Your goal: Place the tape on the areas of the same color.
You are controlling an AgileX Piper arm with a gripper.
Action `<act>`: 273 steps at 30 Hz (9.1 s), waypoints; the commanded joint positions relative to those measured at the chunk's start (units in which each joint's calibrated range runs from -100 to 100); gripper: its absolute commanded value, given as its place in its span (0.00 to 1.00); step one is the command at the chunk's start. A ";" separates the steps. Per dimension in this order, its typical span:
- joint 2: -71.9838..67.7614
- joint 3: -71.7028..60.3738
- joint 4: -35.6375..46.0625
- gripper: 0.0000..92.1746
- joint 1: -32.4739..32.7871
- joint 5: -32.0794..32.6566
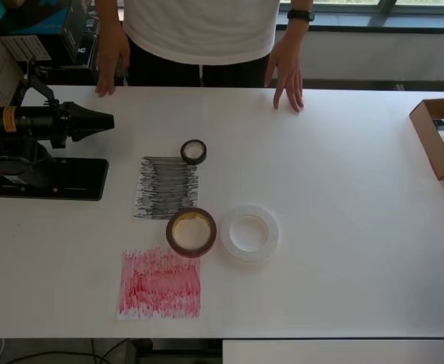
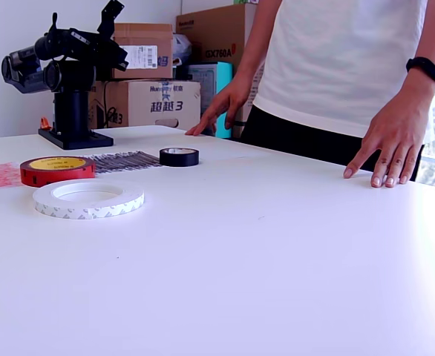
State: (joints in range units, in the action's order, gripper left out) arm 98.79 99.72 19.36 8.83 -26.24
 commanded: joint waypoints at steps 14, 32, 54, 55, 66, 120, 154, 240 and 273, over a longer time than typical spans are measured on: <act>0.37 -0.36 -0.65 0.00 0.18 -0.11; 0.37 -0.36 -0.65 0.00 0.18 -0.11; 0.27 -0.36 -0.65 0.00 0.03 -0.03; 0.18 -0.45 -0.56 0.00 0.03 -0.03; -31.81 -25.35 6.57 0.00 0.58 0.22; -120.68 -70.23 43.31 0.00 -5.50 10.37; -117.97 -60.15 28.71 0.30 -4.63 13.81; -102.16 -43.07 21.92 0.00 -13.47 9.96; -113.48 -45.97 17.17 0.00 -16.15 8.65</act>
State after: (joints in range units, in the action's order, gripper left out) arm -14.63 54.88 36.18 -6.99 -17.60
